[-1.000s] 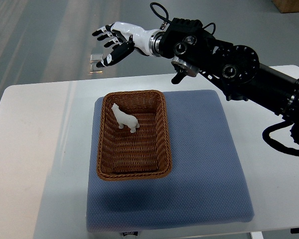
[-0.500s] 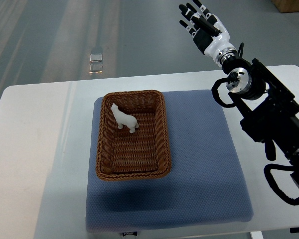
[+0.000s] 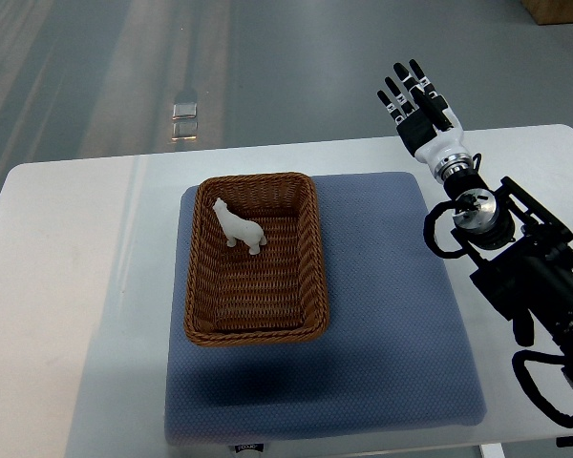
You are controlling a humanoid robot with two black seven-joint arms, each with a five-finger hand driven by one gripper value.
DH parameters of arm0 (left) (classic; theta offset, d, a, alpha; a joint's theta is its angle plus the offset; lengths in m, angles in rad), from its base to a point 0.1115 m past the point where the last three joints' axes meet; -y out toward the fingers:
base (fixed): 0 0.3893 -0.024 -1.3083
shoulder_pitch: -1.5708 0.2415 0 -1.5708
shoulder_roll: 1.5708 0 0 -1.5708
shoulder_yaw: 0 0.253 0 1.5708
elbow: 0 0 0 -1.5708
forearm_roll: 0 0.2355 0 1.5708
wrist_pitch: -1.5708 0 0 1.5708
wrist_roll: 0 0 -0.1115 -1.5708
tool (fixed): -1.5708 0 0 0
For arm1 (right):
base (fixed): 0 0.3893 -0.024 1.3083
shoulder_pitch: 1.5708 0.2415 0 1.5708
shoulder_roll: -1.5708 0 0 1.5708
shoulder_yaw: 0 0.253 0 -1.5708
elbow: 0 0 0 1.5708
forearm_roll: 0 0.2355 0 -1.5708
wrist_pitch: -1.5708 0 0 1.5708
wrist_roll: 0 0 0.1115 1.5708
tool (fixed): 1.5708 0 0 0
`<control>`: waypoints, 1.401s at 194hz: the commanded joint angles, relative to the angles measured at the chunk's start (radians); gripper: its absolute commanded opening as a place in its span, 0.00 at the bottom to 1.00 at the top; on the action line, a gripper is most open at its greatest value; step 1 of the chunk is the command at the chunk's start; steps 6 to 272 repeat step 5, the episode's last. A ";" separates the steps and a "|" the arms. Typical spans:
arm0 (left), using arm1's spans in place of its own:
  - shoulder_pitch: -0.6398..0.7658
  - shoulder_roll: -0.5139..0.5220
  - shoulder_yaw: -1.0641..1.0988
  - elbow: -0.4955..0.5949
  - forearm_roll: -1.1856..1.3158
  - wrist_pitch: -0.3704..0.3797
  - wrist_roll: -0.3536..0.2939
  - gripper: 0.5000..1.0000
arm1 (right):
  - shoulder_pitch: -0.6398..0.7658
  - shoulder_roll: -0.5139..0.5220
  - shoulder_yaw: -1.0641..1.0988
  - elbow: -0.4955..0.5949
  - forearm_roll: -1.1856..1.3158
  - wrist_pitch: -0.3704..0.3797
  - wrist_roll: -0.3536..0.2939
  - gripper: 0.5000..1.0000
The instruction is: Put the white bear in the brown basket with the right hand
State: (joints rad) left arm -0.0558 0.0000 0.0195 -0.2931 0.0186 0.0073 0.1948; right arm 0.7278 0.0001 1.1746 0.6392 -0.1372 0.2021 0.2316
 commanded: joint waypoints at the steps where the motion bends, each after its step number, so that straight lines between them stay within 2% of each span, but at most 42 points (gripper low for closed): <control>1: 0.001 0.000 -0.001 0.000 0.000 0.000 0.000 1.00 | -0.004 0.000 -0.004 -0.001 -0.001 0.022 -0.002 0.85; 272: -0.001 0.000 -0.001 0.000 0.000 0.000 0.000 1.00 | -0.004 0.000 -0.004 0.000 0.001 0.023 0.000 0.85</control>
